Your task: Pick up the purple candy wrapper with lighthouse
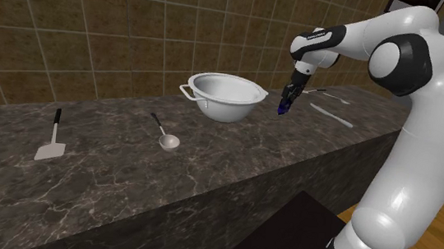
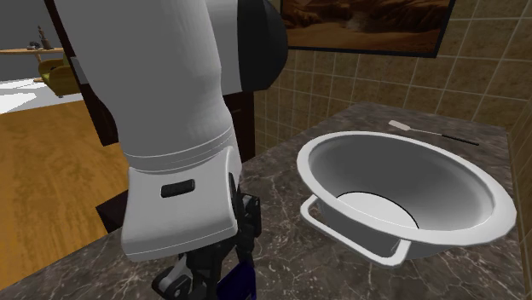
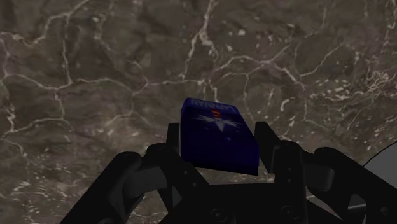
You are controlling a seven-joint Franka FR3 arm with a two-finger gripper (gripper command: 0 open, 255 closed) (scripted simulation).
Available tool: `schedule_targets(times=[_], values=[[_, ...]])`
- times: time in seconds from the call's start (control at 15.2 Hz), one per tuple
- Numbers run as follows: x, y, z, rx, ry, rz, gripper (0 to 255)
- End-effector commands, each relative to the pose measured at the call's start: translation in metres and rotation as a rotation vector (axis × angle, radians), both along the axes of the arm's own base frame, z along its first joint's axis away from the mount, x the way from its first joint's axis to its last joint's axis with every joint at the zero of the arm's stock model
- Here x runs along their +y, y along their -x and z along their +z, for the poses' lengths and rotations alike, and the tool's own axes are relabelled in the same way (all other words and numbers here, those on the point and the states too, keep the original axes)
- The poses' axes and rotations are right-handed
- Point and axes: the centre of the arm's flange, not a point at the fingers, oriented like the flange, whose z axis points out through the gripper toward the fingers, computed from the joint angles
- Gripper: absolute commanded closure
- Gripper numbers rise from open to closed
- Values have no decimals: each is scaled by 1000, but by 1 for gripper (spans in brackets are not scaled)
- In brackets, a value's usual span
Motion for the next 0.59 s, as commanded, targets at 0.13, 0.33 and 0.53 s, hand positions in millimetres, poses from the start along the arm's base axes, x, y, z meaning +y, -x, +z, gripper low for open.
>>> schedule_targets(times=[0.13, 0.33, 0.53], values=[[1, 0, 5, 3, -3, 2, 255], [1, 0, 21, 3, -3, 2, 255], [1, 0, 36, 3, -3, 2, 255]])
